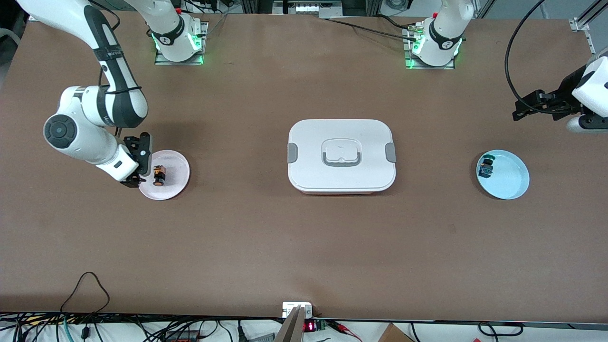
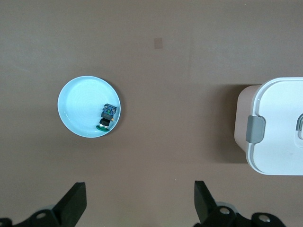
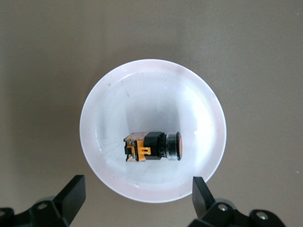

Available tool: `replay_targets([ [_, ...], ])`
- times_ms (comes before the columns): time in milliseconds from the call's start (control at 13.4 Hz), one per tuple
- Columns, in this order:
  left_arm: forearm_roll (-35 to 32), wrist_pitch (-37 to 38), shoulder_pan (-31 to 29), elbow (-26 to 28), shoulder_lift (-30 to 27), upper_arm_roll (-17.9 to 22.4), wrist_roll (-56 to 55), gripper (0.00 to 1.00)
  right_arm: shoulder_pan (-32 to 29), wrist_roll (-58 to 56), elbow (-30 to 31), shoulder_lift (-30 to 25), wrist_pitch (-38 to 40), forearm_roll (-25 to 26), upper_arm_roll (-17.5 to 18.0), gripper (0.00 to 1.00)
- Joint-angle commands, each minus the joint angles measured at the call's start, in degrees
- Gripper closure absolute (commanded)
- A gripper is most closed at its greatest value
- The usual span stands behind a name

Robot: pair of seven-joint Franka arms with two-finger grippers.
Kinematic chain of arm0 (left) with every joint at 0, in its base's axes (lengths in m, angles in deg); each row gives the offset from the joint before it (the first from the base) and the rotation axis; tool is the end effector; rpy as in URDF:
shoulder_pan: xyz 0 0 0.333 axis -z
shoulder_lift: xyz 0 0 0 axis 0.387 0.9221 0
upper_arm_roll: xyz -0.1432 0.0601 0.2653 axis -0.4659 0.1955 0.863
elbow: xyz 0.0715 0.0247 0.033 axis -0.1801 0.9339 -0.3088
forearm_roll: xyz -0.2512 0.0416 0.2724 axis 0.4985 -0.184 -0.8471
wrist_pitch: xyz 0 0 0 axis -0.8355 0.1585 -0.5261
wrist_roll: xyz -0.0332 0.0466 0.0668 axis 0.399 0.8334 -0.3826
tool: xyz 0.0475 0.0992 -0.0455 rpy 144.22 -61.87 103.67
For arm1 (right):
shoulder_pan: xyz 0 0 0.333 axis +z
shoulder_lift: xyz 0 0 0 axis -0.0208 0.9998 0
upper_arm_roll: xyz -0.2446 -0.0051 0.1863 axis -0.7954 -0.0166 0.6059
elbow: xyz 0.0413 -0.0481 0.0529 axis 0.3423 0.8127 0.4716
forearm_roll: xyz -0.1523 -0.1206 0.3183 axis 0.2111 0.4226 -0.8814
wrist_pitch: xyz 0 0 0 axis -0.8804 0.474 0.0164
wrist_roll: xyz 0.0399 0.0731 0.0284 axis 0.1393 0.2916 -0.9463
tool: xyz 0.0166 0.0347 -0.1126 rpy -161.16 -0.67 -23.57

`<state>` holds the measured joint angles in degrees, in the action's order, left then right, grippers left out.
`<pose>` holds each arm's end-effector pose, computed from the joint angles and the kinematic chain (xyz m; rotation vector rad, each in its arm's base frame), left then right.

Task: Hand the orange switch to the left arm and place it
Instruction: 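Lower the right gripper onto the orange switch on the white plate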

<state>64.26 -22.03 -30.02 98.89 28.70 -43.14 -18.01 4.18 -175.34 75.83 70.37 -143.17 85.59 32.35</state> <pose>0.5210 0.0121 0.5668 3.1103 0.0689 -0.1280 0.5535 0.0131 0.2590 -2.1495 -2.2434 0.1209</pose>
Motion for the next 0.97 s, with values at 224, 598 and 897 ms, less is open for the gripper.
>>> replay_targets([
  [224,0.2,0.6,-0.1,-0.9,0.4,-0.2,0.3,0.00,0.8,-1.7,5.3,1.7,-9.9,-0.8,0.0,0.00],
  [598,0.2,0.6,-0.2,-0.8,0.4,-0.2,0.3,0.00,0.9,-4.8,5.8,4.0,-14.2,-0.8,0.0,0.00],
  [897,0.2,0.5,-0.2,-0.8,0.4,-0.2,0.3,0.00,0.9,-4.9,5.8,5.1,-16.0,-0.8,0.0,0.00],
])
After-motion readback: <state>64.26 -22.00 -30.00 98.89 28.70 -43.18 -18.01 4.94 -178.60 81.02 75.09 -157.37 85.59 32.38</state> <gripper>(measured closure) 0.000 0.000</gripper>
